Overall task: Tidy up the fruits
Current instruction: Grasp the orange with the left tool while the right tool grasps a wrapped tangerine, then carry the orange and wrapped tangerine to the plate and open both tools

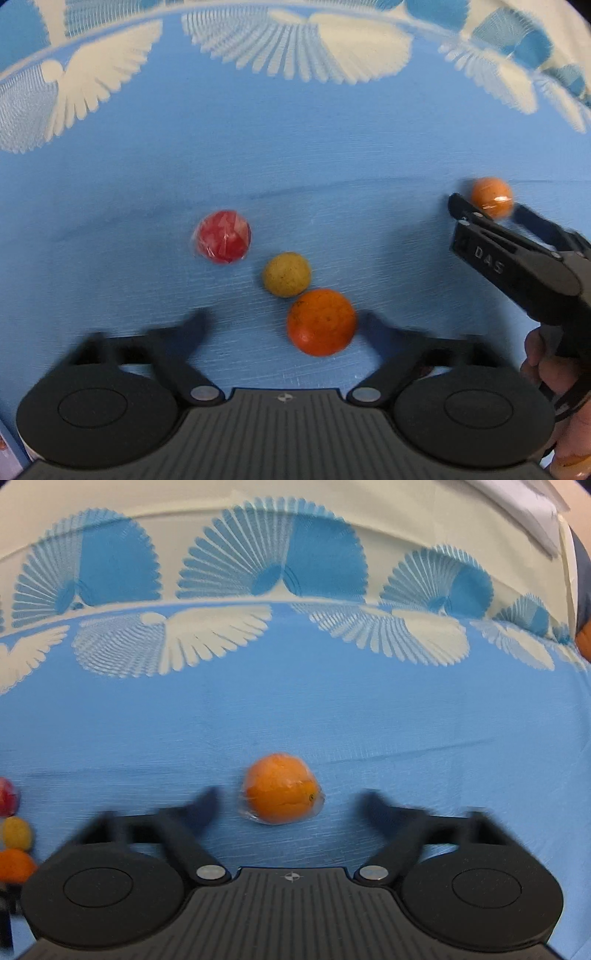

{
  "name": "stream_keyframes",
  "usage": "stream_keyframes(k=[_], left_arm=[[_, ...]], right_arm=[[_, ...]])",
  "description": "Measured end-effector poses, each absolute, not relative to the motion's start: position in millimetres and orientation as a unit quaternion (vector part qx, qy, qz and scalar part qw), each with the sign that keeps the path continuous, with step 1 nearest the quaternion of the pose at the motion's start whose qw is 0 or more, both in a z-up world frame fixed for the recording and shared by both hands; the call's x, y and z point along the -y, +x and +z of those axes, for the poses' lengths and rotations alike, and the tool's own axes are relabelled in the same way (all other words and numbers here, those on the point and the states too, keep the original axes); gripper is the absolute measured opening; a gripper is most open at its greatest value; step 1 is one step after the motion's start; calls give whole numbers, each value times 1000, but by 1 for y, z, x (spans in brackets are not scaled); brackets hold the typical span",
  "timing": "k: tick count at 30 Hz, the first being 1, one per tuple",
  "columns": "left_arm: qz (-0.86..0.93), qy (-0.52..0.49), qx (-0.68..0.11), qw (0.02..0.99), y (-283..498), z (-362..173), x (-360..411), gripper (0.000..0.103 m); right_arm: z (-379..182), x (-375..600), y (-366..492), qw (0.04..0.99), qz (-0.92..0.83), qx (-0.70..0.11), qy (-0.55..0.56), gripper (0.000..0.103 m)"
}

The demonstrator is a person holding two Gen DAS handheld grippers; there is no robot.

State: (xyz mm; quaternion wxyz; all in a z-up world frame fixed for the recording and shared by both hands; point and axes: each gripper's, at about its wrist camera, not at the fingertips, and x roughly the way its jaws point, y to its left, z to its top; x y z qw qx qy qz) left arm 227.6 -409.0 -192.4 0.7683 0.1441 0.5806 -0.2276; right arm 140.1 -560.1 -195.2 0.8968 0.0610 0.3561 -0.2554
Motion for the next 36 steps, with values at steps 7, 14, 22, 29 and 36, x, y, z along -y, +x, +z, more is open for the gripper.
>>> stream_keyframes(k=[7,14,22,29,36], left_arm=[[-276,137,-553,774,195,-156,378,38],[-265,143,-529,793,157,-110,298,38],[-207,131,-511,824,108,-51,176,38],[-157,109,-492,849,68,-15,85,39],[-136,71,-488,859,30,-8,19,39]], right_arm=[[-171,545,107,896,-271,-342,83,39],[-113,487,28,920,-246,-291,90,40],[-75,371,-30,943,-142,-289,85,40],[-47,273,-52,952,-31,-296,77,40],[-39,198,-65,946,37,-319,44,40]])
